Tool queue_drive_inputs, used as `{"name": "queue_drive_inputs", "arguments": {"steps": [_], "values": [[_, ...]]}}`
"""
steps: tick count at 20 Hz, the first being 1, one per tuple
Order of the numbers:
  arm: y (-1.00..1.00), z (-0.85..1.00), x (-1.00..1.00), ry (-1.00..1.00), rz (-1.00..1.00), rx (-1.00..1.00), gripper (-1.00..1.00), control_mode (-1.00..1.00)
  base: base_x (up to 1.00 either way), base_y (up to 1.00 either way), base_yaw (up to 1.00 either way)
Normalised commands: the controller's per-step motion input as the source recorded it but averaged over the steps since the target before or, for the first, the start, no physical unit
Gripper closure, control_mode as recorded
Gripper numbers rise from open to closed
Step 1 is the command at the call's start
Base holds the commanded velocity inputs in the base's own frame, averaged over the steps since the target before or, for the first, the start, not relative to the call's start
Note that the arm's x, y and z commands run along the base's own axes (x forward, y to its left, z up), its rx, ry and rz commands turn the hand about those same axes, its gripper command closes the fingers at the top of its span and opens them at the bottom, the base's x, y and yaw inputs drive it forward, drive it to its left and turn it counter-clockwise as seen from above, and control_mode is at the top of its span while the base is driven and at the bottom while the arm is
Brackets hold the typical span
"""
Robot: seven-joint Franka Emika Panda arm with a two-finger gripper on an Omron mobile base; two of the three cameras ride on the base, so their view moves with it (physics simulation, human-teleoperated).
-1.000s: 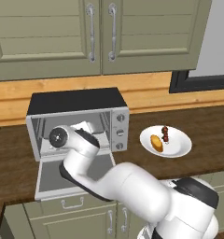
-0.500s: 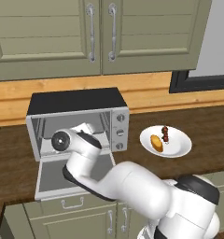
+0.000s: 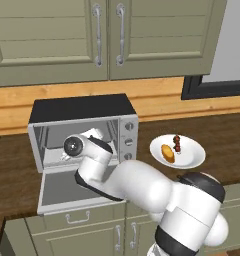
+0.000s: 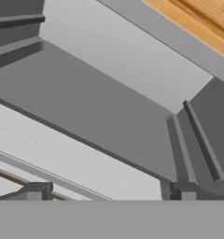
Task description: Pick up the kebab skewer and baguette bread, and place them inside the toaster oven. Close the toaster oven door and start by setting the timer.
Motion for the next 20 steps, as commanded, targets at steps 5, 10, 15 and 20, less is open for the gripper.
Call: {"name": "queue_drive_inputs", "arguments": {"steps": [5, 10, 15, 20], "values": [[0.1, -0.2, 0.03, 0.0, 0.0, -0.06, -1.0, -1.0, 0.0, 0.0, 0.0], [0.0, -0.02, 0.22, 0.0, 0.0, -0.04, -1.0, -1.0, 0.0, 0.0, 0.0], [0.0, -0.07, 0.19, 0.0, 0.0, -0.02, -1.0, -1.0, 0.0, 0.0, 0.0], [0.0, -0.08, 0.21, 0.0, 0.0, 0.0, -1.0, -1.0, 0.0, 0.0, 0.0]]}}
